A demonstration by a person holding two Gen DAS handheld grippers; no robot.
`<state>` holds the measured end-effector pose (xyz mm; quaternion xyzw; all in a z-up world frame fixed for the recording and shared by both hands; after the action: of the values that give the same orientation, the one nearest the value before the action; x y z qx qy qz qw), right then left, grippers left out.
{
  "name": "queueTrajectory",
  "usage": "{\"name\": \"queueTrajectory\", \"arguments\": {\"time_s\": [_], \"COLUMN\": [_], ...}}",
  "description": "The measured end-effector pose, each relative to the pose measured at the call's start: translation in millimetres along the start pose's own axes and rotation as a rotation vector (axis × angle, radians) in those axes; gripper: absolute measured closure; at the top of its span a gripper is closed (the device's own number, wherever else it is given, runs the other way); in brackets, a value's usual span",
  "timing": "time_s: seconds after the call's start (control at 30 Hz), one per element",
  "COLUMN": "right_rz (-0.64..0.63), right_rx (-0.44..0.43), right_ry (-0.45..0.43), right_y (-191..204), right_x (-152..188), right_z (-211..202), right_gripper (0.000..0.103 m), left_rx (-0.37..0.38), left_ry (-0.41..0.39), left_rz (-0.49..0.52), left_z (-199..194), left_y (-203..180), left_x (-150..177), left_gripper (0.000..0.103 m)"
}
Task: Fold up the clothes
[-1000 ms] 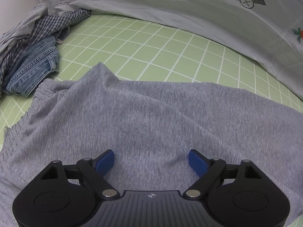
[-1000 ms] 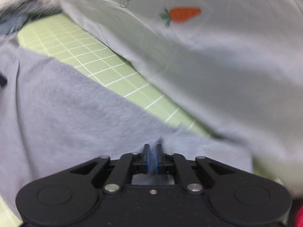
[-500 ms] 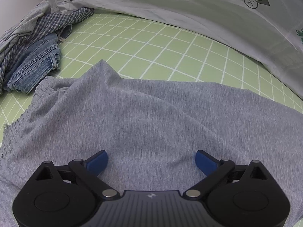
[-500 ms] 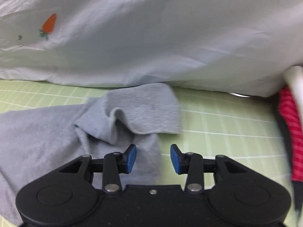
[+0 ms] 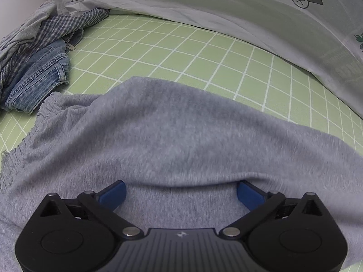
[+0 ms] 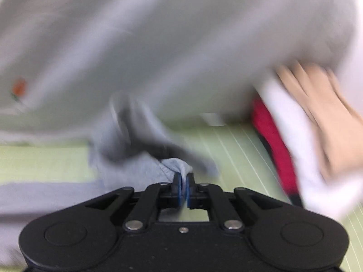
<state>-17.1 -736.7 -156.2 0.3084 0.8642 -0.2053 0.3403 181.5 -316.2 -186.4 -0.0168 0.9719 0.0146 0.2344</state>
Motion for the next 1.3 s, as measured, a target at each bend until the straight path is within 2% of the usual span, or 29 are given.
{"name": "queueTrajectory", "arguments": {"time_s": [0.03,0.07,0.1,0.13,0.17,0.23,0.37,0.53,0.6,0.63,0.7,0.73,0.77,0.87,0.97,1.07,1.13,1.17,1.2,1.27,1.3], "right_rz": [-0.005,0.005,0.062,0.129,0.175,0.205,0.14,0.171,0.145,0.126,0.092,0.076,0.062,0.038,0.044,0.054,0.012,-0.021,-0.042,-0.026,-0.011], "right_rx": [0.051,0.084,0.07,0.045,0.022,-0.022,-0.059,-0.138,-0.156,-0.159,-0.161,-0.161,-0.158,-0.054,0.105,0.251,0.341,0.382,0.407,0.4,0.379], "right_ry": [0.085,0.156,0.178,0.163,0.14,0.097,0.075,0.05,0.07,0.081,0.075,0.072,0.056,-0.087,-0.172,-0.03,0.102,0.16,0.159,0.089,0.051], "right_y": [-8,-16,-25,-32,-35,-37,-31,-23,-15,-10,-6,-3,-3,-18,-46,-81,-96,-100,-99,-94,-91], "right_x": [16,31,38,40,39,36,25,3,-4,-6,-9,-10,-12,-23,-26,-4,13,22,24,18,15], "right_z": [11,20,22,18,14,8,16,41,51,55,55,54,51,10,-31,-21,-9,-2,-3,-7,-9], "right_gripper": [0.09,0.09,0.09,0.084,0.069,0.058,0.059,0.059,0.059,0.06,0.084,0.101,0.101,0.102,0.102,0.102,0.1,0.092,0.079,0.016,0.01], "left_rx": [0.0,0.0,0.001,0.002,0.003,-0.001,-0.007,-0.008,-0.008,-0.008,-0.007,-0.007,-0.006,-0.005,-0.014,-0.023,-0.03,-0.033,-0.036,-0.042,-0.045], "left_ry": [0.001,0.004,0.01,0.014,0.017,0.014,0.013,0.012,0.01,0.01,0.011,0.012,0.013,0.012,0.007,0.002,-0.001,-0.003,-0.005,-0.008,-0.01], "left_rz": [0.001,0.002,0.004,0.005,0.005,-0.001,-0.009,-0.009,-0.009,-0.009,-0.006,-0.005,-0.004,0.0,0.013,0.027,0.036,0.041,0.045,0.054,0.059], "left_z": [0,0,0,1,1,1,0,0,0,0,0,1,1,1,0,-1,-2,-3,-3,-4,-4], "left_y": [0,0,0,1,1,0,-1,-1,-2,-2,-2,-2,-1,-1,-2,-3,-3,-3,-4,-4,-4], "left_x": [0,0,-1,-1,-2,-2,-2,-2,-2,-2,-2,-2,-3,-3,-6,-9,-11,-12,-13,-15,-16], "left_gripper": [0.0,0.0,0.0,0.0,0.0,0.0,0.0,0.0,0.0,0.0,0.0,0.0,0.0,0.0,0.0,0.0,0.0,0.0,0.0,0.0,0.0]}}
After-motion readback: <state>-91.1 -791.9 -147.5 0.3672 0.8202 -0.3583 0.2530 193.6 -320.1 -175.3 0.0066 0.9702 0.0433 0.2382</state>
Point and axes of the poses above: each gripper's, at about its wrist camera, not at the fingertips, and z roughly the way its jaws point, y to its left, x to its underside, the point moved 3 cm from there along z, roughly the way its jaws point, and after that the axes turned 2 degrees about -y, right-handed, at the moved point
